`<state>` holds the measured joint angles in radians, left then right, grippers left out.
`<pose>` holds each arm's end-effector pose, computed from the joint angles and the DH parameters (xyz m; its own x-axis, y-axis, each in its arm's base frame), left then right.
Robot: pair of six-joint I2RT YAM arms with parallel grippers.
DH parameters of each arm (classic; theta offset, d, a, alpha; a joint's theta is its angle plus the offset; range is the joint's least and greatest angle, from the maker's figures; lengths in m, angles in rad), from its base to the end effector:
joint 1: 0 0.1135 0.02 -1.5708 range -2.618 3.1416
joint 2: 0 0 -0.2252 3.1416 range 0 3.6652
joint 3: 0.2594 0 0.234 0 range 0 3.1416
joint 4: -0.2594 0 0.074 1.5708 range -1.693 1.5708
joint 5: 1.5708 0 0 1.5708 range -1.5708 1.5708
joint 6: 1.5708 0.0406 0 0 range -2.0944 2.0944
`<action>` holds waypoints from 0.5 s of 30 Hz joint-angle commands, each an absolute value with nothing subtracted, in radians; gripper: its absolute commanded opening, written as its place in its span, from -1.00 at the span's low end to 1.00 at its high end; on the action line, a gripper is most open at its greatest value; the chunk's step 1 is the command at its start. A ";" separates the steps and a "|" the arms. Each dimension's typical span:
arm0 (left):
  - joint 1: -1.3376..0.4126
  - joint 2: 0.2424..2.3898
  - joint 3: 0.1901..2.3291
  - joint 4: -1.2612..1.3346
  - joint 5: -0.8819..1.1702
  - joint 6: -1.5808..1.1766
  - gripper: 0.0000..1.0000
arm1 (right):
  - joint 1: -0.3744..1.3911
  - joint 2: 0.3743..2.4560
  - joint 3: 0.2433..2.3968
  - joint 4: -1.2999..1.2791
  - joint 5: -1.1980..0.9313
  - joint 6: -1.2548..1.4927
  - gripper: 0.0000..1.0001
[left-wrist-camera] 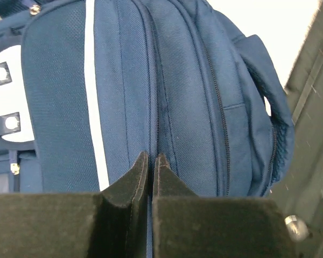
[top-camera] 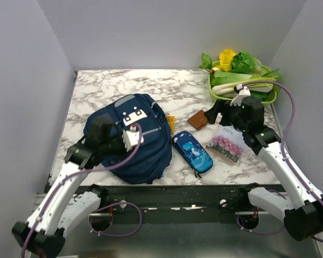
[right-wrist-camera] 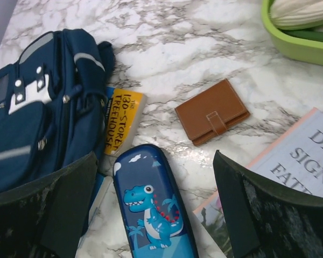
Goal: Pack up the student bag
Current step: Move the student bag to the center of the board.
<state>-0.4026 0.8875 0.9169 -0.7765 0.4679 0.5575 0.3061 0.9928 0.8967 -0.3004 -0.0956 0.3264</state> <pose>0.1612 -0.0886 0.2799 -0.1844 0.5918 -0.7847 0.8859 0.4459 0.1281 0.2214 0.0740 0.2960 -0.4719 0.1856 -0.8619 -0.2456 0.9112 0.3307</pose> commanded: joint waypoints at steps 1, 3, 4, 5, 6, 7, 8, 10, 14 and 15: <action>-0.417 0.580 0.784 -1.003 0.739 0.909 -1.00 | 0.337 1.057 0.894 -0.203 -0.242 0.310 0.92; -0.419 0.467 0.756 -1.058 0.761 0.980 -1.00 | 0.402 1.087 0.894 -0.170 -0.236 0.307 0.91; -0.419 0.439 0.729 -1.057 0.762 0.991 -1.00 | 0.429 1.129 0.900 -0.167 -0.224 0.299 0.90; -0.420 0.396 0.713 -1.036 0.761 0.980 -1.00 | 0.484 1.150 0.907 -0.167 -0.189 0.295 0.90; -0.419 0.382 0.700 -1.016 0.758 0.967 -1.00 | 0.514 1.176 0.916 -0.167 -0.172 0.290 0.90; -0.419 0.373 0.672 -0.999 0.758 0.950 -0.98 | 0.540 1.199 0.925 -0.172 -0.155 0.288 0.89; -0.419 0.361 0.661 -0.973 0.759 0.930 -0.68 | 0.590 1.244 0.946 -0.172 -0.131 0.288 0.89; -0.419 0.354 0.631 -0.965 0.768 0.931 -0.37 | 0.644 1.275 0.965 -0.173 -0.092 0.293 0.87; -0.419 0.338 0.594 -0.934 0.750 0.945 0.59 | 0.732 1.331 0.991 -0.146 -0.046 0.336 0.83; -0.419 0.337 0.588 -0.914 0.741 0.925 0.61 | 0.738 1.350 0.989 -0.131 -0.045 0.351 0.82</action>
